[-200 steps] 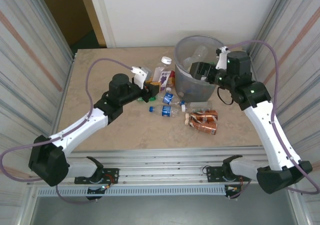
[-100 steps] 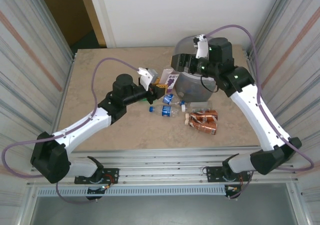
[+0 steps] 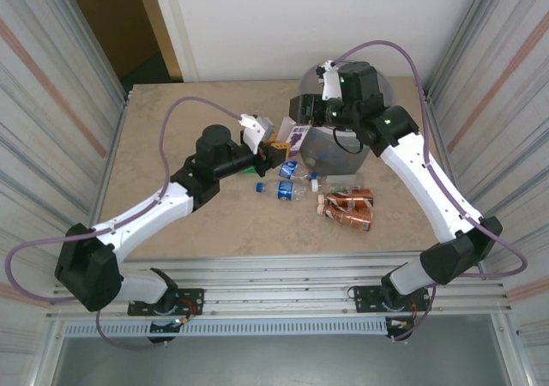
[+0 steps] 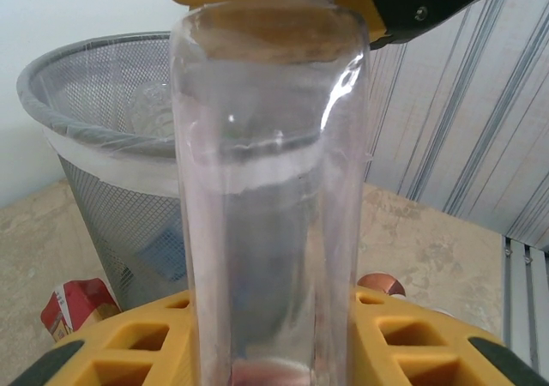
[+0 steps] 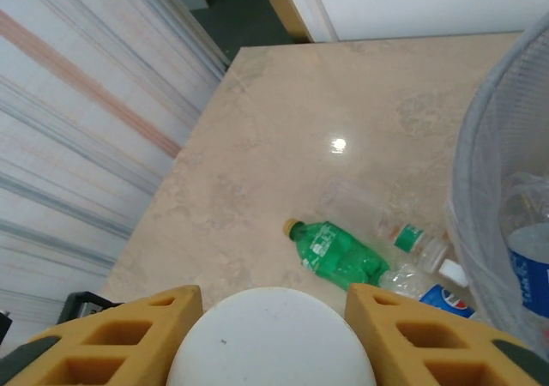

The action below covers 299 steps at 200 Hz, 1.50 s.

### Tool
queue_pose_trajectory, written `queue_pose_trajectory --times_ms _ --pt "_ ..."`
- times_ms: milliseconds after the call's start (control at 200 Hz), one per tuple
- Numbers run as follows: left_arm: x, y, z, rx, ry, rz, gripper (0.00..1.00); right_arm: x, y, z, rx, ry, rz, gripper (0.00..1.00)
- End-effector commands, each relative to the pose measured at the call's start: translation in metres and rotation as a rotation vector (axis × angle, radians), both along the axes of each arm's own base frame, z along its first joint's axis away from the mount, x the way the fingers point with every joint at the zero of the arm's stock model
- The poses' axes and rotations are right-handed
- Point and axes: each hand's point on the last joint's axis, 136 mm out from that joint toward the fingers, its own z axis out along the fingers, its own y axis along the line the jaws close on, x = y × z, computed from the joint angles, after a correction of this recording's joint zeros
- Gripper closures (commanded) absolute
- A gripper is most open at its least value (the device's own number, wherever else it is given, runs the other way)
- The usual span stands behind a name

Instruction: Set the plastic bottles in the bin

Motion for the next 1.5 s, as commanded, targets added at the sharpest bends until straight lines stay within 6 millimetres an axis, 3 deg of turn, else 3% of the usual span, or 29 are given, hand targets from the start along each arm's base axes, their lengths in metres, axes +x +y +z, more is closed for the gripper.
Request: queue_pose_trajectory --times_ms 0,90,190,250,270,346,446,661,852,1047,1217,1493 --pt "0.003 -0.003 0.03 -0.043 -0.076 0.012 0.58 -0.001 0.0 0.013 -0.017 -0.041 -0.001 0.63" --pt "0.001 0.0 0.035 -0.047 -0.074 0.02 0.23 0.002 -0.006 0.021 -0.05 -0.081 -0.019 0.7" --pt "-0.005 0.008 0.046 -0.063 -0.08 0.032 0.02 0.008 -0.016 0.041 -0.095 -0.162 -0.051 0.72" --pt "-0.012 0.014 0.055 -0.081 -0.091 0.036 0.01 0.012 -0.023 0.051 -0.118 -0.205 -0.067 0.72" --pt "-0.014 0.016 0.056 -0.085 -0.095 0.037 0.01 0.011 -0.025 0.068 -0.108 -0.247 -0.076 0.72" --pt "-0.022 0.025 0.066 -0.109 -0.114 0.054 0.01 0.016 -0.035 0.089 -0.122 -0.32 -0.106 0.71" --pt "-0.027 0.038 0.067 -0.117 -0.125 0.096 0.01 0.025 -0.051 0.113 -0.121 -0.398 -0.162 0.71" --pt "-0.026 0.065 0.052 -0.092 -0.103 0.222 0.01 0.061 -0.086 0.134 -0.117 -0.511 -0.252 0.71" --pt "-0.025 0.077 0.041 -0.09 -0.082 0.28 0.01 0.097 -0.094 0.133 -0.104 -0.58 -0.216 0.71" --pt "-0.025 0.083 0.035 -0.088 -0.065 0.311 0.01 0.13 -0.086 0.111 -0.134 -0.598 -0.143 0.71" --pt "-0.024 0.086 0.03 -0.084 -0.054 0.332 0.01 0.148 -0.08 0.091 -0.153 -0.593 -0.087 0.7" --pt "-0.021 0.088 0.024 -0.074 -0.047 0.351 0.01 0.169 -0.09 0.054 -0.144 -0.527 -0.041 0.69"
